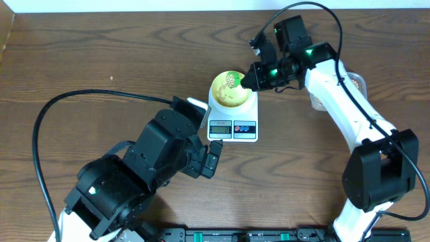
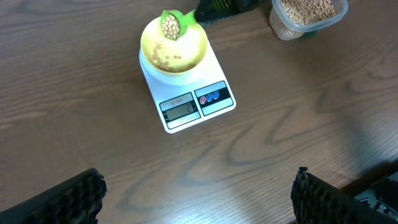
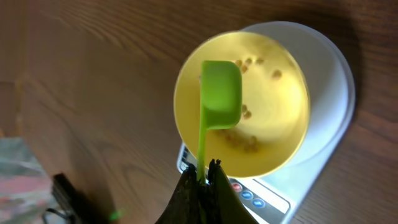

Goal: Scoop item into bowl and weigh 50g on scale
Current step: 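Carry the filled scoop to the yellow bowl and tip beans in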

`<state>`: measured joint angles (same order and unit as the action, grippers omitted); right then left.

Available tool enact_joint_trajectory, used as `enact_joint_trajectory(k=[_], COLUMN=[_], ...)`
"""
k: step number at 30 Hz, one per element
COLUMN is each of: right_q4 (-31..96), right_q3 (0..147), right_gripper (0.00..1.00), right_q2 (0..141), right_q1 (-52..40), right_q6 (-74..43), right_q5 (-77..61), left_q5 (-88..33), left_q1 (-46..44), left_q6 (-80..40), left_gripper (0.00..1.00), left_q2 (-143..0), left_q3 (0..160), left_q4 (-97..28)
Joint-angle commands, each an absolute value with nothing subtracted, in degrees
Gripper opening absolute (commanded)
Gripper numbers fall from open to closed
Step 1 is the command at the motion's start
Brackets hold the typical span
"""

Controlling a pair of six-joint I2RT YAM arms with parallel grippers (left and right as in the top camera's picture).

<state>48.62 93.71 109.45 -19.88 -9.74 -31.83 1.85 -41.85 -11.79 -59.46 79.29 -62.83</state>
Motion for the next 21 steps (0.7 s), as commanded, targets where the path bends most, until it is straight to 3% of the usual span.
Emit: enact_joint_trajectory(k=[1,21], right_q4=[50.5,62.2], right_q3=[95.8,105.3], right_gripper=[0.01,0.01], right_q2=[109.5,109.5], right_q1=[-21.3,-36.0], right_q6=[-6.0,8.1], right_q5=[-26.1,10.7], left_q5=[2.0,2.0], left_q1=[-41.9,-41.9], left_q6=[-11.0,-11.0], left_gripper=[0.98,0.98], left_q2=[-59.1,-59.1], left_q3=[80.2,80.2], left_q4=[-63.0,-63.0])
